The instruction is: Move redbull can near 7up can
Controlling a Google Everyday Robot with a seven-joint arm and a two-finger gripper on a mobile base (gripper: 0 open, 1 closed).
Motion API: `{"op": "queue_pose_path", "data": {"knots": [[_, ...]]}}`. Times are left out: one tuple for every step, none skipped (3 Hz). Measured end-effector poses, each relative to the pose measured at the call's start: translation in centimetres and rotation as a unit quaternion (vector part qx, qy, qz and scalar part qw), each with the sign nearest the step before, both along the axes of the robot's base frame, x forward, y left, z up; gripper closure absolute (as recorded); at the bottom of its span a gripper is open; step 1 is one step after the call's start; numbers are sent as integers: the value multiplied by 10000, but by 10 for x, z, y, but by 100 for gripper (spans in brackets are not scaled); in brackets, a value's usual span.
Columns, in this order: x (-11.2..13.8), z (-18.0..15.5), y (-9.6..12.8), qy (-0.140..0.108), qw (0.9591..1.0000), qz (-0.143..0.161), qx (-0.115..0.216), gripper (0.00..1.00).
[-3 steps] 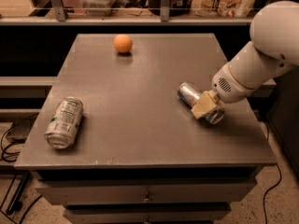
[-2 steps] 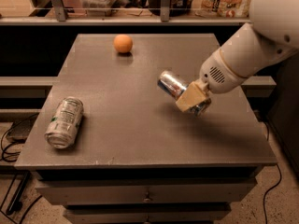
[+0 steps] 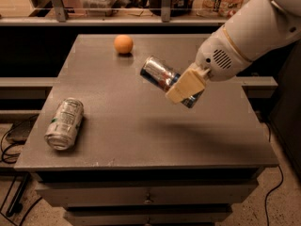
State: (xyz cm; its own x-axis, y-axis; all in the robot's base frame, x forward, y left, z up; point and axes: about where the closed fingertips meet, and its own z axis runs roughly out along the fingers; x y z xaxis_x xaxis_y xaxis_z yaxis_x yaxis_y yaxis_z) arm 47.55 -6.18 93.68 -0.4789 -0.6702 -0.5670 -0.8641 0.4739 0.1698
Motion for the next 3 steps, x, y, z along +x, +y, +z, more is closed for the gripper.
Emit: {"op": "queue_pose_path", "data": {"knots": [[-2,-11,12,127,9999,49,39,100],[-8,-27,37,268,9994,191,110,100],[-16,-46,74,443,9982,404,54,100]]}}
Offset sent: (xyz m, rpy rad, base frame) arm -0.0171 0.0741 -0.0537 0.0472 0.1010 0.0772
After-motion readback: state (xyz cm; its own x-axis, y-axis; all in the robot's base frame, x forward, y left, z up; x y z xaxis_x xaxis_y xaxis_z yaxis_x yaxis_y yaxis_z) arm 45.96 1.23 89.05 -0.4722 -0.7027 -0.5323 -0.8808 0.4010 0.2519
